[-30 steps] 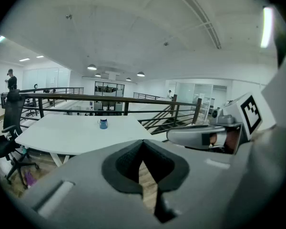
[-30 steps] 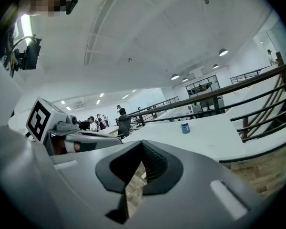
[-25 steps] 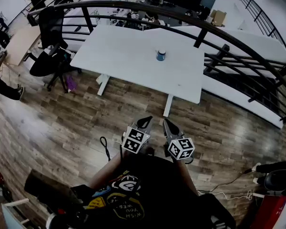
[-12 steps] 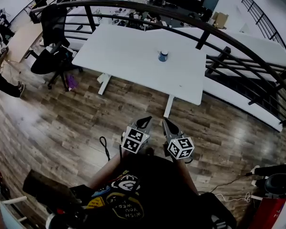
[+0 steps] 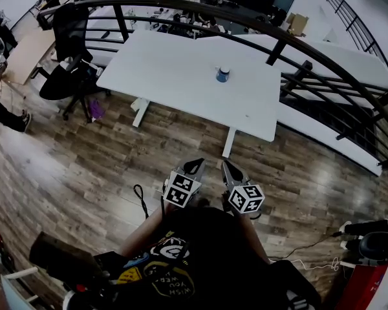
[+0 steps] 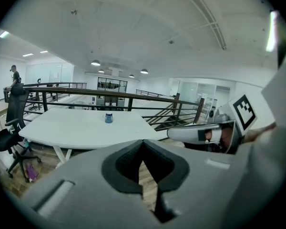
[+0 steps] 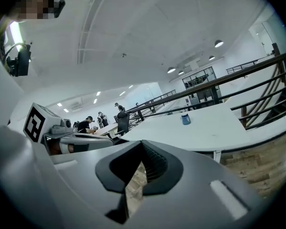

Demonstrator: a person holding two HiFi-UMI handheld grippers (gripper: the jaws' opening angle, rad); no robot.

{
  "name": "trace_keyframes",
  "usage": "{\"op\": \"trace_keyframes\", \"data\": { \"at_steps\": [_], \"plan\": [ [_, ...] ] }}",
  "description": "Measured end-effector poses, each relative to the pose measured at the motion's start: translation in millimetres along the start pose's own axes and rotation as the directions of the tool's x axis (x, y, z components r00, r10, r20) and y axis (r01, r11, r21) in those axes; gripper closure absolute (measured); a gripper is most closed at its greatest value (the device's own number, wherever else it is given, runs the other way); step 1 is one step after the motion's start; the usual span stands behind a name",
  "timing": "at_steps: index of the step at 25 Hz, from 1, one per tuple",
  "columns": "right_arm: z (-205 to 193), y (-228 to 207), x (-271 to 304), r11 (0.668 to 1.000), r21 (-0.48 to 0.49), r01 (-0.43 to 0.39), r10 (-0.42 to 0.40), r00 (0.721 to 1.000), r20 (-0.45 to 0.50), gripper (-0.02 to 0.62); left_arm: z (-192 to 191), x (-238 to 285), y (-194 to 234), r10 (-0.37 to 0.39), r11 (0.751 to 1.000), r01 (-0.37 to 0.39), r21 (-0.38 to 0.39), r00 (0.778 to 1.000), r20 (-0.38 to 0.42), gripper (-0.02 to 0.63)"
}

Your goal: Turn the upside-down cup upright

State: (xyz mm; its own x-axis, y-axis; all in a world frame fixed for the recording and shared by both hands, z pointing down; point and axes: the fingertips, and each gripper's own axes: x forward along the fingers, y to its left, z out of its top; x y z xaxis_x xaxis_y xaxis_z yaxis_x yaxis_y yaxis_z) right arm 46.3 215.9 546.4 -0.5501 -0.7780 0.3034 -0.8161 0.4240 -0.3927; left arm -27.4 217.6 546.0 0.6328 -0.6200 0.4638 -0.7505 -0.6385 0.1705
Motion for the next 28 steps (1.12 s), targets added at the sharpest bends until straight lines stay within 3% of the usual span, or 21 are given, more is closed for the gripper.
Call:
{"op": "trace_keyframes", "data": {
  "at_steps": [9,15,21,28],
  "plan": [
    [-25,15,21,0.999,0.047,-0.009,0.011,0.999,-0.043,0.597,-23,0,25,-0.039,0.998,0.038,-0.042,0.999,-0.035,0.601],
    [-9,-4,70,0.997,0.059,-0.059,0.063,0.997,-0.055,0.597,-11,29,69,-0.001,0.996,-0.002,-0.091,1.000,-0.029,0.601],
    [26,-67,128,0.996,0.025,-0.080,0.082,0.993,-0.083,0.597,36,93,102,0.015,0.997,-0.016,-0.078,1.000,-0.020,0.601],
    [51,-141,170,0.994,0.060,-0.090,0.096,0.991,-0.097,0.597,73,171,114,0.015,0.998,-0.017,-0.056,0.999,-0.037,0.601]
  ]
}}
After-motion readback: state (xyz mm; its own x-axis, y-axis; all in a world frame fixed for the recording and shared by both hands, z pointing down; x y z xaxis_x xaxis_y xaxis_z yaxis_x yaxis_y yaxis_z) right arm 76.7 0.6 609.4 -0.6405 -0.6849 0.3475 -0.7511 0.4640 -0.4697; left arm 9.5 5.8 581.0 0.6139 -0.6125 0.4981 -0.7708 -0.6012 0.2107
